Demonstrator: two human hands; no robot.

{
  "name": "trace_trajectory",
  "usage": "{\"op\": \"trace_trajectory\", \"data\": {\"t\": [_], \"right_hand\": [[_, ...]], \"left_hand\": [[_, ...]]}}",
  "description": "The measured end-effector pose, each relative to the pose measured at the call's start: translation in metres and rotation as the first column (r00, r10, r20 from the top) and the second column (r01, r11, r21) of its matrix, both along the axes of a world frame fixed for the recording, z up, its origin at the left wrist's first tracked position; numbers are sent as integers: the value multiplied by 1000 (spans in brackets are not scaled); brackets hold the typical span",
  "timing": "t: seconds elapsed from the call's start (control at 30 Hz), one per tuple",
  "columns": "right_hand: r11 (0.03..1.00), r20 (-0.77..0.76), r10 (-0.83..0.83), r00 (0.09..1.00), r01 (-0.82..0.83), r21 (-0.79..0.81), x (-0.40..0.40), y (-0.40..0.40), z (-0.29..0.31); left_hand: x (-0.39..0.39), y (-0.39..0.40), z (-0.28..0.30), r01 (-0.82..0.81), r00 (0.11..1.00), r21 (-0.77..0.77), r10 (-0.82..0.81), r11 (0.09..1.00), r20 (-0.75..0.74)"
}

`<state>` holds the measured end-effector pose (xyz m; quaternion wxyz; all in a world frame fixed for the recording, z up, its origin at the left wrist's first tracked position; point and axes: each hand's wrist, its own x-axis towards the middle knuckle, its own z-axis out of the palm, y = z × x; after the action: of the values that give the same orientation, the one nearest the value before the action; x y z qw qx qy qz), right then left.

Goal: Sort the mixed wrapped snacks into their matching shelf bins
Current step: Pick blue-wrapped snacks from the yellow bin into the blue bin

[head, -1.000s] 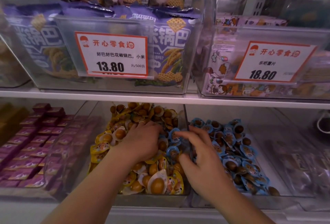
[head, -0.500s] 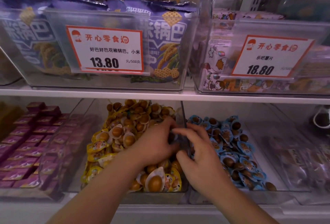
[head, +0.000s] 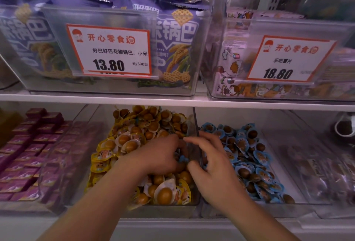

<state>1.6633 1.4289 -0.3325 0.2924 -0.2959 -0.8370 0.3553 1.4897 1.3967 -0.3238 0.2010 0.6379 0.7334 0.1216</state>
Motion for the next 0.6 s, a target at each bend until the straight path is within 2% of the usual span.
{"op": "trace_trajectory", "data": {"t": [0.1,0.17,0.27,0.33,0.37,0.4,0.43,0.47,0.5,0.53,0.6], "right_hand": [[1000,-3,-11,1000,11,-4,0,-1,0],[1000,-2,-19,1000,19,0,0,-1,0],[1000,8,-18,1000,18,7,-2,0,0],[1000,7,-17,1000,16,23,-2,2,1],[999,3,-21,1000,21,24,-3,2,1],[999,-2,-32,999,32,18,-3,1,3],[999,-17,-50,999,51,17,-3,-1,5],[996,-60,-77,995,80,43,-4,-3,8],[988,-132,-110,985,122,94,-7,-6,13],[974,-214,-134,968,168,150,-10,-11,19],[962,-348,-137,927,209,176,-19,-23,31]], "left_hand": [[-3,-2,-4,8,1000,116,-9,993,9],[-8,-3,-5,-20,995,210,-2,977,104],[-19,-8,2,-242,918,341,101,908,384],[-25,-12,9,-449,810,353,206,821,549],[-28,-14,12,-531,710,311,213,788,671],[-28,-17,15,-596,542,223,181,772,821],[-29,-20,20,-631,297,98,124,769,947],[-30,-25,27,-631,51,-31,81,775,995],[-32,-31,34,-604,-141,-132,58,786,988],[-33,-38,40,-573,-261,-201,55,795,964],[-31,-53,48,-515,-384,-265,58,815,922]]}}
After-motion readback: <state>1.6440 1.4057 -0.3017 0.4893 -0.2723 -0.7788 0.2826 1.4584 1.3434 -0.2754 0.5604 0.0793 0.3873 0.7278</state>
